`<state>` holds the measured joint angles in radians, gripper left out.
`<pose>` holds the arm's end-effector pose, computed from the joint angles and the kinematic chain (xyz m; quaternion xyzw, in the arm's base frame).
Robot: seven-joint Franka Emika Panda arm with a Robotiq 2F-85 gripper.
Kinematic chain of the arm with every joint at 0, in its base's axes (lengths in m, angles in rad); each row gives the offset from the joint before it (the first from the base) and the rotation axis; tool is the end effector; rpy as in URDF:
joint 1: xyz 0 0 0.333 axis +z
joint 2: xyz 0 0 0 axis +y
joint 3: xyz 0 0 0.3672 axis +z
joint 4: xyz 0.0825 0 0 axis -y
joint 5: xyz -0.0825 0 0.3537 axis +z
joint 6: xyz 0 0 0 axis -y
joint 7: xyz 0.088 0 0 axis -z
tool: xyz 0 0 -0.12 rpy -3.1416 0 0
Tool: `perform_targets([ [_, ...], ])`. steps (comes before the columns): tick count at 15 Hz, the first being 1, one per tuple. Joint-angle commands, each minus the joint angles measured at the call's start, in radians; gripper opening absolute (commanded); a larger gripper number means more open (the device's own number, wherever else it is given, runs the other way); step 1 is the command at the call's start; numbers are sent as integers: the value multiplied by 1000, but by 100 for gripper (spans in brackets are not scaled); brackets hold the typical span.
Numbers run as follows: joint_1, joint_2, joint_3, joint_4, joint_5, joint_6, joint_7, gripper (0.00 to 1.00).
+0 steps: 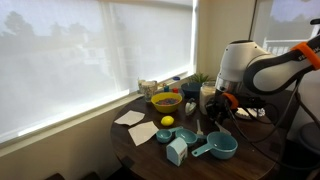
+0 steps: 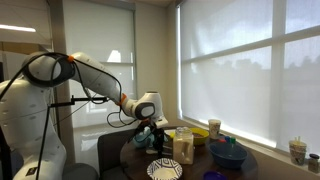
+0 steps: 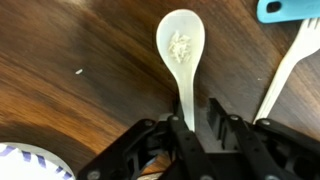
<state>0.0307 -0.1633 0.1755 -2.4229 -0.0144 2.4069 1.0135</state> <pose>0.4422 0.0943 0.4407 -0.9190 0.3872 -0.0704 0.0254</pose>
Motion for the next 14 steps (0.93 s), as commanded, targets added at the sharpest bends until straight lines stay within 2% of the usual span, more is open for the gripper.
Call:
perform_targets([
  [1, 14, 19, -7, 21, 0, 1, -15, 31],
  [3, 15, 20, -7, 21, 1, 0, -19, 28],
  [6, 16, 20, -7, 21, 1, -1, -21, 15],
  [7, 17, 21, -6, 21, 1, -1, -21, 18],
  [12, 20, 22, -6, 20, 1, -1, -22, 16],
  [13, 20, 20, -6, 19, 1, -2, -22, 14],
  [14, 19, 15, -7, 19, -3, -4, -19, 7],
])
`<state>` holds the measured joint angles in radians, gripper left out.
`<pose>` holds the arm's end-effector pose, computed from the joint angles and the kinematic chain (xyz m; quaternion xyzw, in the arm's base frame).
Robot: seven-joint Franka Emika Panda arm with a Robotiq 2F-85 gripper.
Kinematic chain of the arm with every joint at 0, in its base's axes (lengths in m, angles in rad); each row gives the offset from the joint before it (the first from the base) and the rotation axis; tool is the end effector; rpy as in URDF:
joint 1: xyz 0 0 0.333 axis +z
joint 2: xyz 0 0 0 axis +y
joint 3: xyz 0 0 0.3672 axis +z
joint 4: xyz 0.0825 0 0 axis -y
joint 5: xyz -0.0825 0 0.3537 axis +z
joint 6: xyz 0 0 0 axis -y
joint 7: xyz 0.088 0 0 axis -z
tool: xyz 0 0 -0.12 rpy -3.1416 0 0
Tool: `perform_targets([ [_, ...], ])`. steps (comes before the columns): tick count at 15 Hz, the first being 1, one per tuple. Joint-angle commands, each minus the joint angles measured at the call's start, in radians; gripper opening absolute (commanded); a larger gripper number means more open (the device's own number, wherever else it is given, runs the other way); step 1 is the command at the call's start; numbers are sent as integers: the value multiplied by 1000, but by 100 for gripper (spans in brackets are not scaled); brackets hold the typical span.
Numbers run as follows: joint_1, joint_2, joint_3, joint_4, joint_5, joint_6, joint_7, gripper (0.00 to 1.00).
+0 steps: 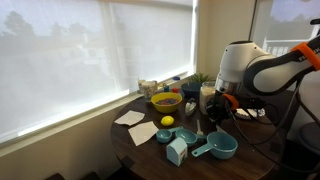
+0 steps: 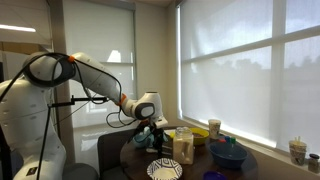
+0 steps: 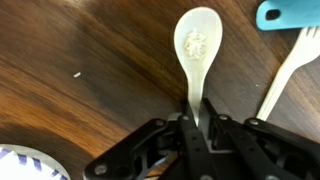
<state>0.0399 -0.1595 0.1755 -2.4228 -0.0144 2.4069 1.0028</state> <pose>0.4417 0.0984 0.4390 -0.9229 0.3781 -0.0687 0.0246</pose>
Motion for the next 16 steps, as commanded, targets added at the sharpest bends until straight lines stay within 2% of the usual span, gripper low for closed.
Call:
perform_targets([
  [1, 9, 2, -8, 17, -6, -8, -7, 3],
  [7, -2, -65, -22, 21, -10, -49, -13, 3],
  [16, -17, -189, -22, 87, 3, -188, -15, 3],
])
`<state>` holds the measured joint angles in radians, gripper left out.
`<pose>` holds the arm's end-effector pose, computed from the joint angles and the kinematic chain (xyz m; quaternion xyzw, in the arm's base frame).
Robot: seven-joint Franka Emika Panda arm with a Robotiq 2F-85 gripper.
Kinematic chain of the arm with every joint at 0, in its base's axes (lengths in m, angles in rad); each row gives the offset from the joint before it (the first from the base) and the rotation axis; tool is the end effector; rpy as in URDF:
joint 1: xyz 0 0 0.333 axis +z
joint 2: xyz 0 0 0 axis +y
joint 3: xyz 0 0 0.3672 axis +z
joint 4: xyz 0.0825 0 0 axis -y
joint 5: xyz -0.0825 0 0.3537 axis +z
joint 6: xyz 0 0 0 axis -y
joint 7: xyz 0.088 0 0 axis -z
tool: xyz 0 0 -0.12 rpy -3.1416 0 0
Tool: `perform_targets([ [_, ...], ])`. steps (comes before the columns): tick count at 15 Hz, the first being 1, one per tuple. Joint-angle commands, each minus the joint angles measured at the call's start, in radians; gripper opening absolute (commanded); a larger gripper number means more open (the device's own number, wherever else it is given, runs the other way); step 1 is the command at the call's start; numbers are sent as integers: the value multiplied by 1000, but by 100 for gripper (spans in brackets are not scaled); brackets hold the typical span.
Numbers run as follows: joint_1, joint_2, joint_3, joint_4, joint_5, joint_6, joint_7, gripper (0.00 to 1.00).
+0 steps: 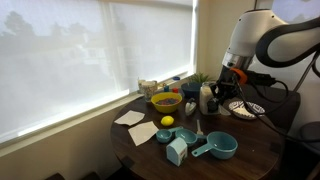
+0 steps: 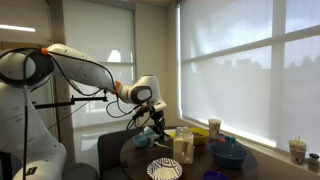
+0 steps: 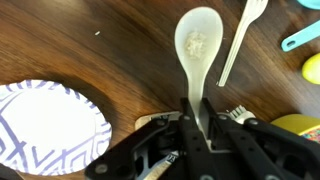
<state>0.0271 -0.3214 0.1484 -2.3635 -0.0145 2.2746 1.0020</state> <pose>0.4214 0.0799 0.5223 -0.9106 0.3961 -0.1114 0.0387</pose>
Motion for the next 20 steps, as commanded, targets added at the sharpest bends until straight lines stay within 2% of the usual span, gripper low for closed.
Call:
perform_targets([
  [1, -8, -11, 7, 10, 4, -18, -3, 13],
  [7, -8, -24, 8, 20, 4, -40, -3, 13],
  [8, -8, -24, 8, 20, 4, -40, -3, 3],
  [20, -39, -102, -55, 83, 53, -178, -24, 3],
])
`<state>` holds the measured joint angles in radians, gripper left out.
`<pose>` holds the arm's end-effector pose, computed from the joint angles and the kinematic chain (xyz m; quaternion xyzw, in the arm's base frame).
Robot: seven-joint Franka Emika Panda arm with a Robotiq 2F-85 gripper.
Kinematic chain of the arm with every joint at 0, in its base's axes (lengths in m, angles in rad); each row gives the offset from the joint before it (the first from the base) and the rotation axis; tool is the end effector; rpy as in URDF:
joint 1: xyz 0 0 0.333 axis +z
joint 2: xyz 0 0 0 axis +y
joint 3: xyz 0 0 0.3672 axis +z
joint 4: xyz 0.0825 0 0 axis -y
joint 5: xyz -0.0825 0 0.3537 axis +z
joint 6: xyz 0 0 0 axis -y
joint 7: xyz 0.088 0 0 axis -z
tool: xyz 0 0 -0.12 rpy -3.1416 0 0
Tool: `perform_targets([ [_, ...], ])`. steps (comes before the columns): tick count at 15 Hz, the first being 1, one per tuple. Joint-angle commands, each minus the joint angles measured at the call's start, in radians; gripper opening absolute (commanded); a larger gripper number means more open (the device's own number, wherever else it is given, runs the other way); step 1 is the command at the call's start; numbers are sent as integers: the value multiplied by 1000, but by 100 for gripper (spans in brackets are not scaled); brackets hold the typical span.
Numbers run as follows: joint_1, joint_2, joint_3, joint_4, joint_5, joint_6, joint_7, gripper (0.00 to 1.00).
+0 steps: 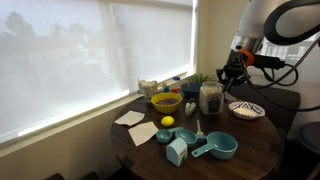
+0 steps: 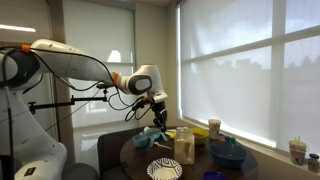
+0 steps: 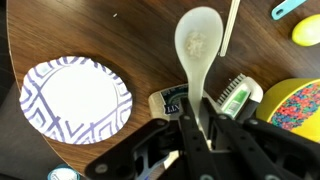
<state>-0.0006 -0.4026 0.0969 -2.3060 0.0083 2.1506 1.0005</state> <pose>0.4059 0.0455 0.5700 -0.8912 0.4365 -0.1126 0.0505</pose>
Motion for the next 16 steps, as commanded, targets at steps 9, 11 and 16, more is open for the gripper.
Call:
perform_targets([
  [9, -101, -23, -47, 104, -3, -109, 11, 3],
  [11, -132, -6, -45, 119, -35, -97, 31, 3],
  [16, -170, 46, -36, 142, -79, -43, 87, 3],
])
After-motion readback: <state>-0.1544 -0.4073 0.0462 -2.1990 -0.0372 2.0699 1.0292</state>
